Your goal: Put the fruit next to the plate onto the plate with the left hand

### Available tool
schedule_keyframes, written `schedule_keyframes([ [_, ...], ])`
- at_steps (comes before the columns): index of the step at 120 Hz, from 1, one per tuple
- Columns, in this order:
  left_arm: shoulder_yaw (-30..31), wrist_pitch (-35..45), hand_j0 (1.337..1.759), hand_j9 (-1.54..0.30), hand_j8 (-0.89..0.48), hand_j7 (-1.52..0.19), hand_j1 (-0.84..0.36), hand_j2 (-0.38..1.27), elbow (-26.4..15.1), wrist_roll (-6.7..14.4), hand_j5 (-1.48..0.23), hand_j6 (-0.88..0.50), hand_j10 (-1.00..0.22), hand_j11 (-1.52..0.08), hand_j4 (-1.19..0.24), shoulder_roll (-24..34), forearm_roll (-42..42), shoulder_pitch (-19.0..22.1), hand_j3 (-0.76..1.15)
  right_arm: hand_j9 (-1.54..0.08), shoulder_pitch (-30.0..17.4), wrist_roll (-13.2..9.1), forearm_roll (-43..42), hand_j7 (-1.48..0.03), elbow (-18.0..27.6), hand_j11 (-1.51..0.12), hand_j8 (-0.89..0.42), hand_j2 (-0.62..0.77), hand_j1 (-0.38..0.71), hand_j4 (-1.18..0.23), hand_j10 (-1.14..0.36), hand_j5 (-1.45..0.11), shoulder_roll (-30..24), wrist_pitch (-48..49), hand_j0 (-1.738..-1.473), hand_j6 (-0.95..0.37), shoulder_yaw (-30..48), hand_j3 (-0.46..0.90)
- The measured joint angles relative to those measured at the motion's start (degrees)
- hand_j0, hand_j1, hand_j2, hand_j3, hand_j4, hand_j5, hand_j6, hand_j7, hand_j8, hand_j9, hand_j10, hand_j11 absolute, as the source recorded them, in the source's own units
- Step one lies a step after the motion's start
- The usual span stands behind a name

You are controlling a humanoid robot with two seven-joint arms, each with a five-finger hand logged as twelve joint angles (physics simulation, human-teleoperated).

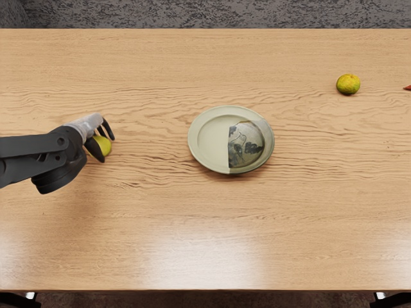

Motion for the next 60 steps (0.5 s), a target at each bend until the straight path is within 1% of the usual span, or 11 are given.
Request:
schedule_keyframes([
  [13, -0.08, -0.02, 1.653, -0.88, -0.46, -0.87, -0.27, 0.33, 0.00, 0.06, -0.85, -0.49, -0.62, -0.89, -0.68, 0.00, -0.50, -0.12, 0.00, -0.02, 0.01, 0.00, 0.00, -0.02, 0.00, -0.02, -0.01, 0.00, -0.33, -0.01, -0.01, -0.02, 0.00, 0.00, -1.658, -0.01, 0.00, 0.00],
  [21, -0.87, -0.18, 1.653, -0.90, -0.45, -0.90, -0.27, 0.34, 0.00, 0.08, -0.88, -0.47, -0.62, -0.91, -0.68, 0.08, -1.18, -0.09, 0.00, -0.02, 0.01, 0.00, 0.00, -0.02, 0.00, -0.02, -0.01, 0.00, -0.33, -0.01, -0.01, -0.02, 0.00, 0.00, -1.658, -0.01, 0.00, 0.00],
  [27, -2.41, -0.34, 1.653, -0.92, -0.44, -0.92, -0.26, 0.36, 0.01, 0.10, -0.90, -0.47, -0.61, -0.91, -0.69, 0.15, -2.68, -0.05, 0.00, -0.02, 0.01, 0.00, 0.00, -0.02, 0.00, -0.02, -0.01, 0.00, -0.33, -0.01, -0.01, -0.02, 0.00, 0.00, -1.658, -0.01, 0.00, 0.00],
  [32, -3.77, -0.47, 1.653, -0.93, -0.45, -0.93, -0.25, 0.34, 0.01, 0.10, -0.92, -0.48, -0.62, -0.92, -0.69, 0.18, -4.26, -0.13, 0.00, -0.02, 0.01, 0.00, 0.00, -0.02, 0.00, -0.02, -0.01, 0.00, -0.33, -0.01, -0.01, -0.02, 0.00, 0.00, -1.658, -0.01, 0.00, 0.00],
  [40, -5.90, -0.86, 1.653, -0.94, -0.46, -0.94, -0.22, 0.31, 0.00, 0.11, -0.93, -0.49, -0.63, -0.93, -0.69, 0.22, -6.71, -0.38, 0.00, -0.02, 0.02, 0.00, 0.00, -0.02, 0.00, -0.02, -0.01, 0.00, -0.33, -0.01, -0.01, -0.02, 0.00, 0.00, -1.658, -0.01, 0.00, 0.00],
  [46, -7.05, -1.12, 1.652, -0.94, -0.46, -0.94, -0.20, 0.25, -0.01, 0.11, -0.94, -0.49, -0.63, -0.93, -0.69, 0.19, -8.75, -1.16, 0.00, -0.02, 0.02, 0.00, 0.00, -0.02, 0.00, -0.02, -0.01, 0.00, -0.33, -0.01, -0.01, -0.02, 0.00, 0.00, -1.658, -0.01, 0.00, 0.00],
  [60, -11.80, -3.18, 1.652, -0.95, -0.45, -0.96, -0.23, 0.30, 0.00, 0.11, -0.95, -0.47, -0.62, -0.94, -0.69, 0.04, -13.20, -1.12, 0.00, -0.02, 0.01, 0.00, 0.00, -0.02, -0.04, -0.02, -0.01, 0.00, -0.33, -0.01, -0.01, -0.02, 0.00, 0.00, -1.658, -0.01, 0.00, 0.00],
])
